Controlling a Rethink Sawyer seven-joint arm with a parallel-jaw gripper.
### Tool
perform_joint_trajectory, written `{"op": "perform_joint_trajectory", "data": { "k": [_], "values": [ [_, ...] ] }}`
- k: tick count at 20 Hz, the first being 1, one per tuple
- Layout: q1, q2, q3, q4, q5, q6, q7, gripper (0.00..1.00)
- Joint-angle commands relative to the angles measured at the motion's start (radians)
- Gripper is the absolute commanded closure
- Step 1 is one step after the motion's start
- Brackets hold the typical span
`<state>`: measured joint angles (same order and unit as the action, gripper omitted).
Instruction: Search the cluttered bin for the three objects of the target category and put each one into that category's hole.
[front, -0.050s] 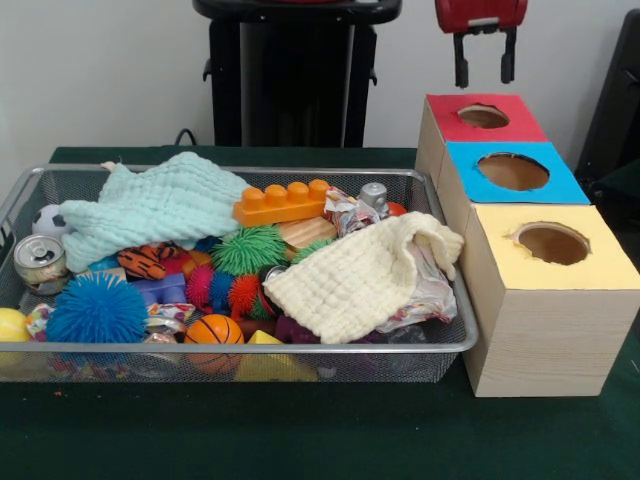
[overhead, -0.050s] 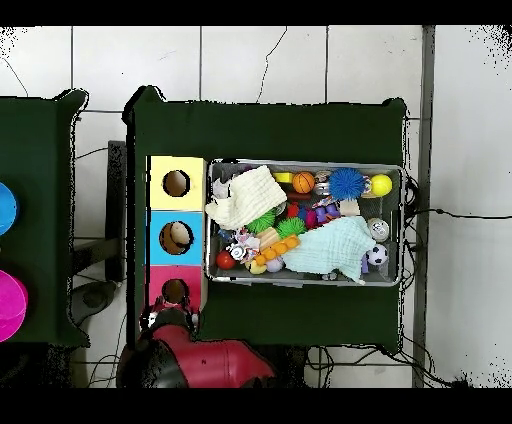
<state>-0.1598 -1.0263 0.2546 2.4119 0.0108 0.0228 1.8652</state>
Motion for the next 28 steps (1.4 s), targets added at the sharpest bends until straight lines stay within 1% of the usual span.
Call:
{"op": "perform_joint_trajectory", "data": {
  "k": [1, 4, 7, 13, 14, 18, 19, 20, 22, 25, 28],
  "values": [
    [-0.001, -0.034, -0.022, -0.247, 0.008, 0.207, 0.04, 0.0],
    [-0.019, -0.019, -0.017, -0.302, -0.026, 0.25, 0.003, 0.0],
    [-0.06, 0.004, 0.006, -0.348, -0.053, 0.29, -0.037, 0.0],
    [-0.145, 0.038, 0.067, -0.382, -0.1, 0.327, -0.089, 0.0],
    [-0.149, 0.037, 0.072, -0.375, -0.107, 0.327, -0.086, 0.0],
    [-0.191, 0.054, 0.093, -0.417, -0.147, 0.366, -0.124, 0.0],
    [-0.214, 0.064, 0.108, -0.429, -0.156, 0.375, -0.145, 0.0],
    [-0.226, 0.065, 0.12, -0.423, -0.165, 0.372, -0.147, 0.0],
    [-0.266, 0.096, 0.152, -0.43, -0.198, 0.345, -0.168, 0.0],
    [-0.321, 0.156, 0.19, -0.458, -0.257, 0.311, -0.187, 0.0],
    [-0.365, 0.193, 0.221, -0.479, -0.31, 0.301, -0.197, 0.0]
  ]
}}
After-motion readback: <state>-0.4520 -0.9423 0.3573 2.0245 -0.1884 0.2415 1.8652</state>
